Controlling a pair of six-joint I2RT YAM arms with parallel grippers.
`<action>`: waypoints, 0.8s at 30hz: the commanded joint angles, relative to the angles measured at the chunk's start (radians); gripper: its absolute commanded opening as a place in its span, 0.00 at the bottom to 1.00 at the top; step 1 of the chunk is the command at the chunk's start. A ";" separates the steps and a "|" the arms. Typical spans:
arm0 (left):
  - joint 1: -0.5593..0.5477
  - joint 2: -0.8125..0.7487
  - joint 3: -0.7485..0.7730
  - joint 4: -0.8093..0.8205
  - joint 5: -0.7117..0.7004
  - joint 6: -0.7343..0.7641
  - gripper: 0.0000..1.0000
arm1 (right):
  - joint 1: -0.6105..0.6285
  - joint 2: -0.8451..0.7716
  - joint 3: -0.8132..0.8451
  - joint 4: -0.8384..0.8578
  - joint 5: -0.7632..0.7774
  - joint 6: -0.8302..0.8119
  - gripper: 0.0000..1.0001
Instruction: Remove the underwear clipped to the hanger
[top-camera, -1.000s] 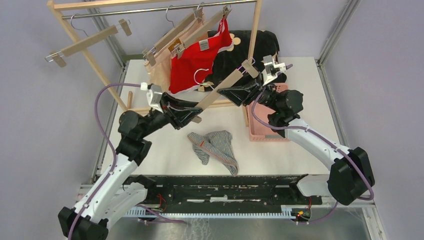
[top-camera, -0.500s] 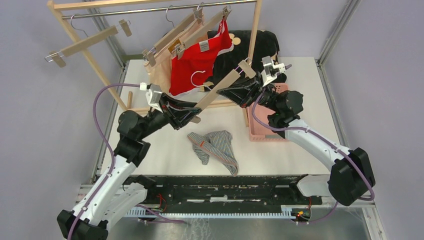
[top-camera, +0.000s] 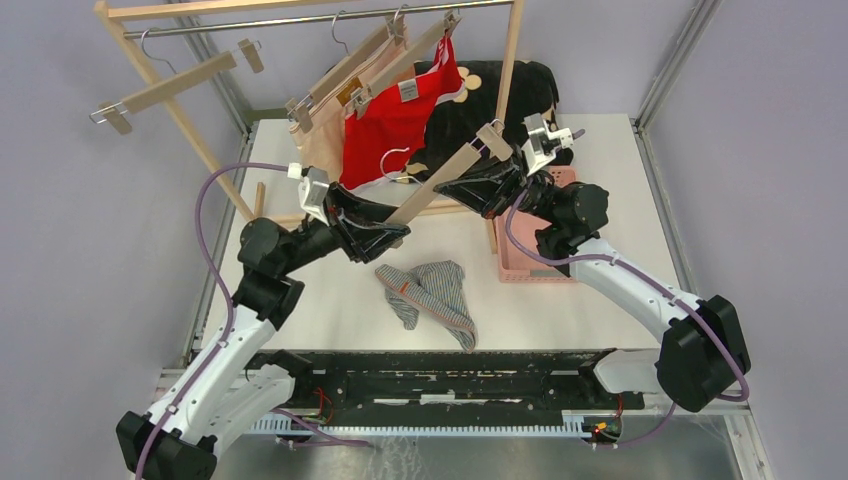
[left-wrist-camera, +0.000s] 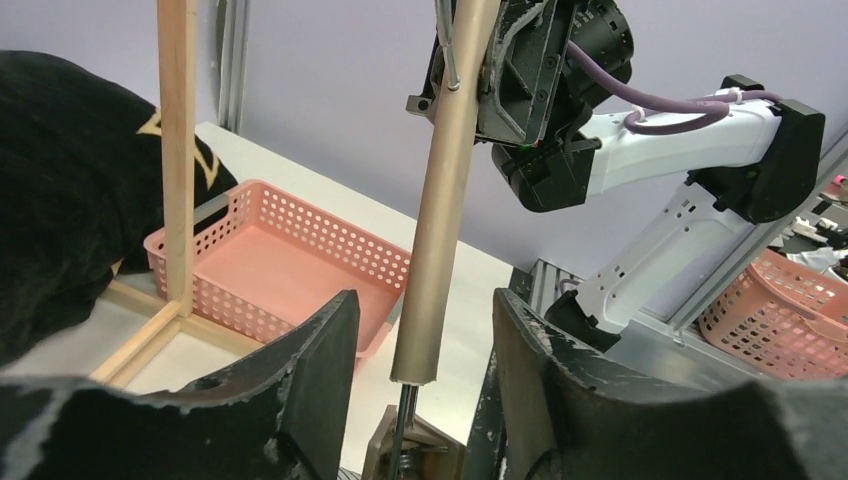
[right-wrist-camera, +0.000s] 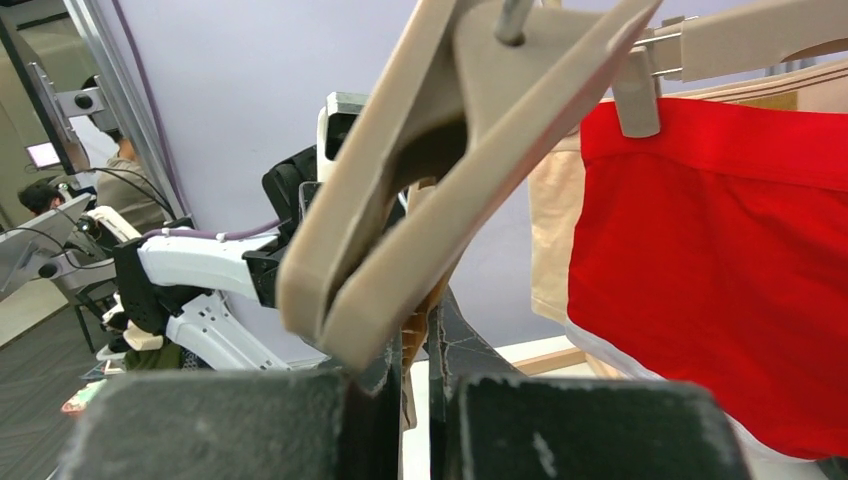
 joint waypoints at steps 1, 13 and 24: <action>-0.003 -0.005 0.029 0.015 0.046 -0.028 0.60 | 0.002 -0.014 0.048 0.081 -0.041 0.023 0.01; -0.003 0.014 0.056 -0.055 0.096 0.017 0.33 | 0.009 -0.025 0.059 0.065 -0.098 0.025 0.01; -0.003 -0.008 0.075 -0.100 0.136 0.072 0.03 | 0.014 -0.031 0.061 -0.078 -0.131 -0.058 0.01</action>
